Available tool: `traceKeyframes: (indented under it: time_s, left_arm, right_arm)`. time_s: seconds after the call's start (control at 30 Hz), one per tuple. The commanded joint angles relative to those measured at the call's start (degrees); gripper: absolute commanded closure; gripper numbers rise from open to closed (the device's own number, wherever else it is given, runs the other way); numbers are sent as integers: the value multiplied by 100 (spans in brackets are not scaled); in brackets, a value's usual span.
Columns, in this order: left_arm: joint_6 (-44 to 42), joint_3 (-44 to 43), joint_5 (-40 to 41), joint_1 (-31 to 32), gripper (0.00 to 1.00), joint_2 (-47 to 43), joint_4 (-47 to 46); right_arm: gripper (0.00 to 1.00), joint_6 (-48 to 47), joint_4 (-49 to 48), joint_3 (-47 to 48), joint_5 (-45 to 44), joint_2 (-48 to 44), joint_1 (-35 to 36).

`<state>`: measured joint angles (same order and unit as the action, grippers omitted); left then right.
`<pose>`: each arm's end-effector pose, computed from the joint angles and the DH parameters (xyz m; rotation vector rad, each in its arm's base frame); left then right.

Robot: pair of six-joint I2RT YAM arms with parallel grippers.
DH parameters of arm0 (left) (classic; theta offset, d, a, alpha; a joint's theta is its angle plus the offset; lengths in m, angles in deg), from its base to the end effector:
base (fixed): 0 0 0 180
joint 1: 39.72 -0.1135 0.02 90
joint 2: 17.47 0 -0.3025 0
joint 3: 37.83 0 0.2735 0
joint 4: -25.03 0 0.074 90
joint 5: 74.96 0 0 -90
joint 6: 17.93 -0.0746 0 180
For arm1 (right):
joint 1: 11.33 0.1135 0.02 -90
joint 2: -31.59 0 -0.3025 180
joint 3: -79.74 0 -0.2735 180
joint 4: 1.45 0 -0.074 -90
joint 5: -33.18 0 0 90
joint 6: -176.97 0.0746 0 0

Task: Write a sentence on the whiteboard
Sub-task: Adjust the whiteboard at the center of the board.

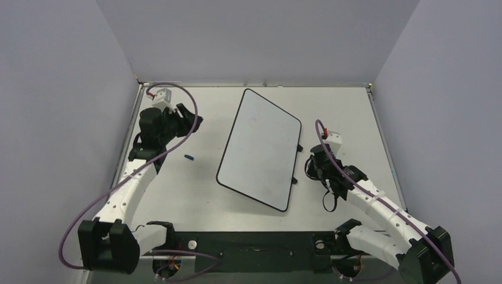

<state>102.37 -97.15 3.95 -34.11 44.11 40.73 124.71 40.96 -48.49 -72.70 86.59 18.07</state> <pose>0.2866 -0.0426 0.3234 -0.2780 1.9042 -0.6075 0.2030 0.0909 0.2417 0.3028 2.3236 0.2555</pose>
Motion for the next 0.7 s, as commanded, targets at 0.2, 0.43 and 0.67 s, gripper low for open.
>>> traceKeyframes:
  time_s: [0.2, 0.43, 0.67]
  left_arm:
    - [-692, -2195, -2447, 770, 50, 2645, -727]
    - [-997, -3451, -2840, 1088, 53, 3996, -19]
    - [-1407, -4490, -3088, 1431, 65, 5039, 556]
  right_arm:
    - [100, 271, -181, -318, 333, 414, 277]
    - [100, 266, -501, -486, 850, 526, 130]
    - [100, 221, -540, -431, 1083, 404, -2]
